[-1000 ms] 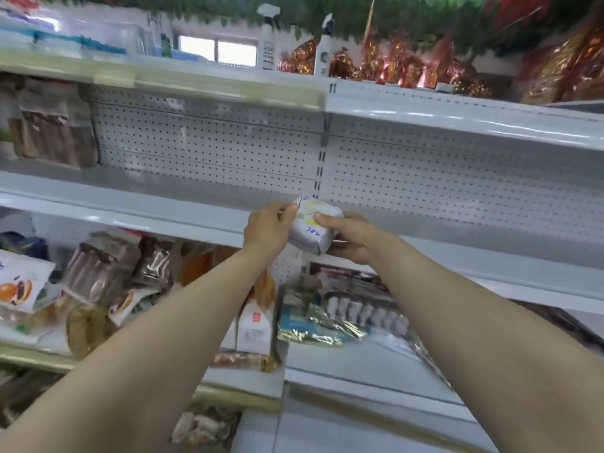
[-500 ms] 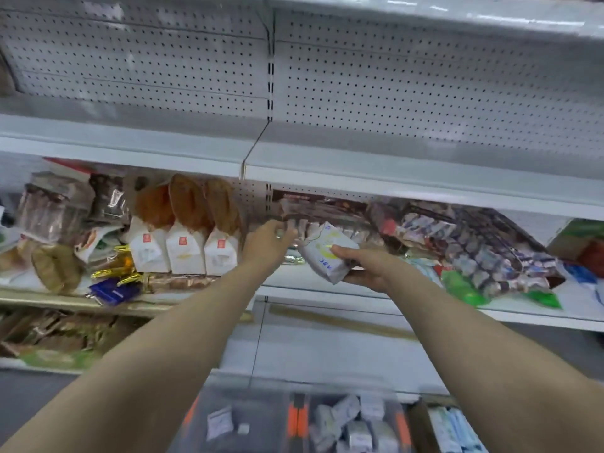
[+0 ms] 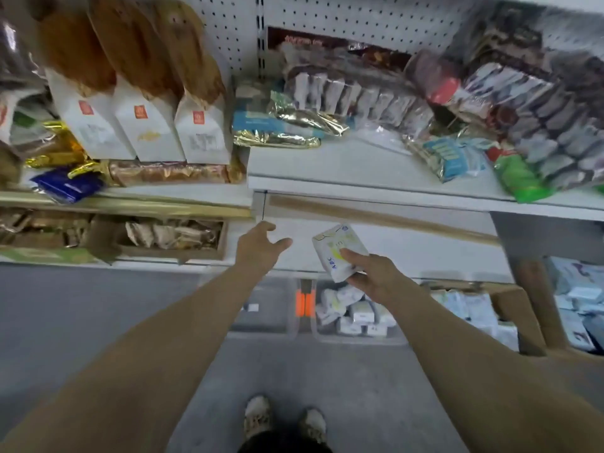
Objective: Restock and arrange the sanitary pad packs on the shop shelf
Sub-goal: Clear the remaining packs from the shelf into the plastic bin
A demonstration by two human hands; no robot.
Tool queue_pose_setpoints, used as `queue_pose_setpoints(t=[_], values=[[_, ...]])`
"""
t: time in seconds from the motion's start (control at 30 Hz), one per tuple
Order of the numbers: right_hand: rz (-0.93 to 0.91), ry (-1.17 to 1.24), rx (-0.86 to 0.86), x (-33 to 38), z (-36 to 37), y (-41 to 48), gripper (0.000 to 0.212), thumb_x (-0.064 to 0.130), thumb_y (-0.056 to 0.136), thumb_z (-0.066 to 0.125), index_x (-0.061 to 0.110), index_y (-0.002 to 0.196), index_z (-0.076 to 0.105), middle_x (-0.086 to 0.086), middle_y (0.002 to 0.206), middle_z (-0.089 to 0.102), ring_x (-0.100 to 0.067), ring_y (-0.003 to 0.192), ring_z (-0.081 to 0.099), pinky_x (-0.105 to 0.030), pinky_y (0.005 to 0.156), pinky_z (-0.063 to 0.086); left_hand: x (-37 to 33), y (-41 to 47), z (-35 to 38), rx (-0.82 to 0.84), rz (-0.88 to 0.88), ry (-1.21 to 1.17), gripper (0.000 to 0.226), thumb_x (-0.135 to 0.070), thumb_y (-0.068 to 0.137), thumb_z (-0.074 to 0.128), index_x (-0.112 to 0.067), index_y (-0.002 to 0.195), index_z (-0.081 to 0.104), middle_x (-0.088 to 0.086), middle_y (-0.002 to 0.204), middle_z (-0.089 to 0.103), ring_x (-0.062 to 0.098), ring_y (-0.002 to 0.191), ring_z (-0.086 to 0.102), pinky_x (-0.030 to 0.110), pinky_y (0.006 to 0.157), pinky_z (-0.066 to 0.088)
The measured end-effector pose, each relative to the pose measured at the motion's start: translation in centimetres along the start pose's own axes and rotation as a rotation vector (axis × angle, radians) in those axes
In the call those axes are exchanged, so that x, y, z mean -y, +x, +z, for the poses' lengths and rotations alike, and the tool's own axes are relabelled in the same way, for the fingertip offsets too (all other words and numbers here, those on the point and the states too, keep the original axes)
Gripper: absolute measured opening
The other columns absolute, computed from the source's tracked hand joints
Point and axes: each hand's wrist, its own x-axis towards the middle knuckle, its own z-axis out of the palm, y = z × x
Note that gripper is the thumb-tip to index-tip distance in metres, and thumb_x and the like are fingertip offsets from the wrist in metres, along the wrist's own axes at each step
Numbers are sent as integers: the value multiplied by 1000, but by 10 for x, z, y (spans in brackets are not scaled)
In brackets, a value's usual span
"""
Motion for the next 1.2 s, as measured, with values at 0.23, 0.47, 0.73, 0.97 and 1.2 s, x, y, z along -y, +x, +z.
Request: queue_pose_setpoints(t=[0.23,0.47,0.73,0.97,1.2], values=[[132,29,-14,-107,14,102,56,13,81,82,-4,129,59,-14,116,74,-26,106,72,-30,78,62,122,54,64,24,-238,8,54,-41,90,70,-14,135,55,6,134,59,27,120,57,20,78,34],[173,-53,-24,-198,21,216,51,22,83,82,5,127,63,-9,119,73,-24,112,70,-33,94,58,244,116,137,2,-360,43,52,-43,92,66,-8,131,60,10,133,62,28,123,57,33,103,42],[166,-4,7,-278,26,327,42,16,87,77,0,124,64,-10,115,73,-10,84,73,-20,72,58,383,185,215,-142,-624,-104,54,-42,90,71,-4,127,61,16,125,63,33,118,58,29,95,42],[113,1,114,-309,47,396,46,15,85,79,2,125,61,-8,113,75,-15,99,74,-22,77,59,483,265,254,-352,-810,-175,86,-58,76,77,-5,134,42,17,137,50,34,127,49,45,106,43],[101,-50,230,-317,66,421,30,16,87,77,4,113,67,-7,109,77,-15,99,73,-21,80,58,543,303,269,-362,-899,-372,101,-69,52,85,-12,127,49,13,128,61,33,114,60,47,101,50]])
